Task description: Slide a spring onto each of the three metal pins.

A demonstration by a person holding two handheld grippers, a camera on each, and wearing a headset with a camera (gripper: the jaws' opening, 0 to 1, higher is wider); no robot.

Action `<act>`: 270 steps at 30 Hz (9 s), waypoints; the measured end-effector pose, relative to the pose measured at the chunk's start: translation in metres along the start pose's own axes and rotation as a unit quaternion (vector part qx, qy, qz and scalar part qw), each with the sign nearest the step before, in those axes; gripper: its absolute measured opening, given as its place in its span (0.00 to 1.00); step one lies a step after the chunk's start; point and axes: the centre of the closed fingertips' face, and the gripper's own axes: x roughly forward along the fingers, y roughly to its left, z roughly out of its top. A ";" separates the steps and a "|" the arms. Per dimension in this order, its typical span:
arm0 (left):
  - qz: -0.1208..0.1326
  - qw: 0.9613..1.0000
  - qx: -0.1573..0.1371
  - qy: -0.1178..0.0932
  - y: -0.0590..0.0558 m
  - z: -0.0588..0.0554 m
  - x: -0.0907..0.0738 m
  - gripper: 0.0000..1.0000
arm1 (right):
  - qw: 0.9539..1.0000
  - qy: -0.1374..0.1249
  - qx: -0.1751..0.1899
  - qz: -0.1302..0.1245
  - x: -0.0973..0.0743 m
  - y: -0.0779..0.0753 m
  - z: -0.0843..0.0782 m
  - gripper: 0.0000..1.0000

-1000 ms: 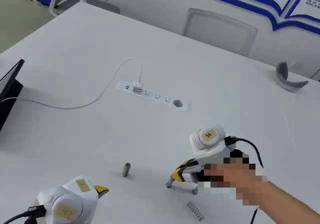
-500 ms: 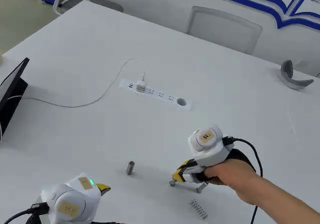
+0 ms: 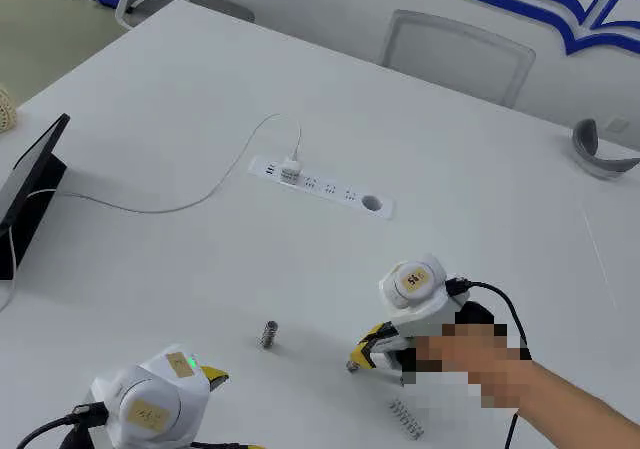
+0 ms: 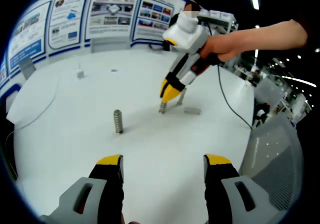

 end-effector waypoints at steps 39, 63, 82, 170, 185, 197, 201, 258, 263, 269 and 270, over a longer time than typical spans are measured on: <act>0.021 1.000 -0.014 0.003 -0.005 -0.002 -0.007 0.65 | 0.999 -0.022 -0.025 -0.011 -0.013 0.006 -0.016 0.33; 0.032 0.999 -0.001 0.001 0.003 0.011 -0.010 0.66 | 0.989 -0.133 0.044 -0.049 -0.069 0.013 -0.023 0.52; 0.040 0.999 -0.001 -0.006 0.001 0.021 -0.009 0.66 | 0.970 -0.201 0.118 -0.065 -0.086 0.030 -0.052 0.61; -0.045 0.993 0.098 0.037 -0.079 0.049 0.073 0.67 | 0.944 -0.218 0.228 -0.091 -0.116 0.044 -0.176 0.75; -0.107 0.976 0.175 0.070 -0.114 0.054 0.121 0.68 | 0.944 -0.222 0.230 -0.087 -0.116 0.046 -0.177 0.77; -0.145 0.958 0.226 0.095 -0.126 0.055 0.155 0.67 | 0.947 -0.210 0.231 -0.079 -0.118 0.052 -0.190 0.78; -0.153 0.954 0.236 0.105 -0.126 0.050 0.161 0.64 | 0.947 -0.207 0.236 -0.074 -0.116 0.054 -0.193 0.78; -0.100 0.965 0.210 0.123 -0.107 0.002 0.149 0.10 | 0.954 -0.203 0.216 -0.050 -0.108 0.063 -0.176 0.76; -0.091 0.973 0.177 0.113 -0.101 0.003 0.137 0.10 | 0.955 -0.203 0.212 -0.041 -0.104 0.067 -0.170 0.76; -0.078 0.980 0.153 0.100 -0.092 0.005 0.120 0.10 | 0.950 -0.220 0.219 -0.032 -0.105 0.067 -0.151 0.75; -0.077 0.981 0.150 0.099 -0.091 0.005 0.117 0.10 | 0.950 -0.222 0.219 -0.031 -0.105 0.067 -0.149 0.74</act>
